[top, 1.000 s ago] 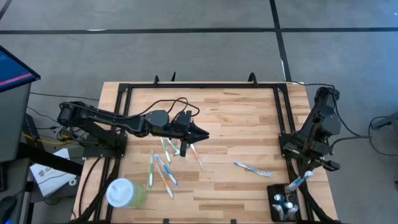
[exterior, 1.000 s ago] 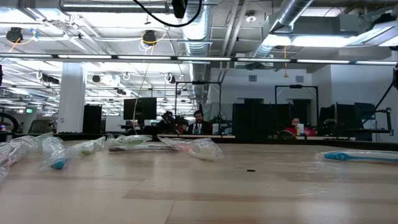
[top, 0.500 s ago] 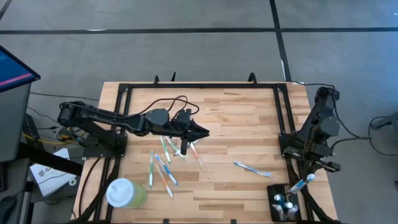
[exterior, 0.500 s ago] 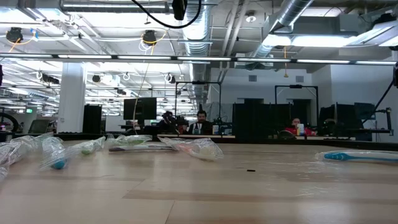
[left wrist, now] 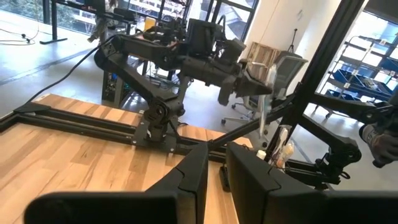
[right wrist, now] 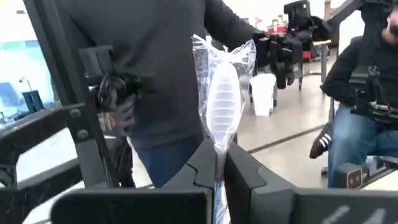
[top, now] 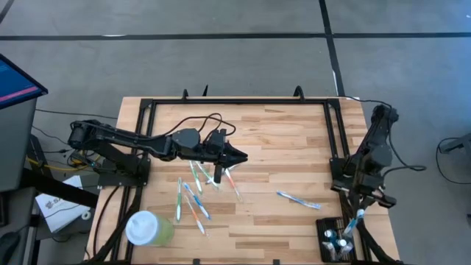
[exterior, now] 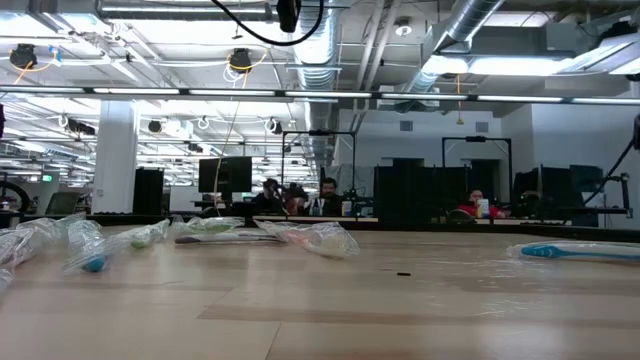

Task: Pick & Place toothbrushing station
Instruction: Put the top blue toothbrush into the black organizer

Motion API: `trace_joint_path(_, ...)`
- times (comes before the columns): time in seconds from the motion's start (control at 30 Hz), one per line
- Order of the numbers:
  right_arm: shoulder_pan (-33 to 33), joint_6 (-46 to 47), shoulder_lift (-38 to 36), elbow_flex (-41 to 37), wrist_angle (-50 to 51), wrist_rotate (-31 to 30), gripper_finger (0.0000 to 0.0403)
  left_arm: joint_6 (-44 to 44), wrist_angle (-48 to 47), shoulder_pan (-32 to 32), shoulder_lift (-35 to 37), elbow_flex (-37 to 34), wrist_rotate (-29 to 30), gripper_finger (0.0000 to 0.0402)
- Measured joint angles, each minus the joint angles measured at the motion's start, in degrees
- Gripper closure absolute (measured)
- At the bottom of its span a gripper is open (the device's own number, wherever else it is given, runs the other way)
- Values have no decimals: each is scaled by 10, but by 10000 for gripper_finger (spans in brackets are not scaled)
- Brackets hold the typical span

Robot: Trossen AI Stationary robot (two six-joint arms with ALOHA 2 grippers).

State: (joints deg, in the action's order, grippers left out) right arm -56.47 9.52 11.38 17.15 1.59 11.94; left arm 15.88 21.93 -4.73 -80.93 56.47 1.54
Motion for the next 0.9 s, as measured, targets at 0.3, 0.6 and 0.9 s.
trace_joint_path(0.3,0,6,-45,0,121,-13,397,1,0,0,0,0,0,349)
trace_joint_path(0.6,0,-30,-62,0,148,-17,397,26,0,0,0,0,0,349)
trace_joint_path(0.9,0,-30,-62,-14,151,-80,397,26,0,0,0,0,0,349)
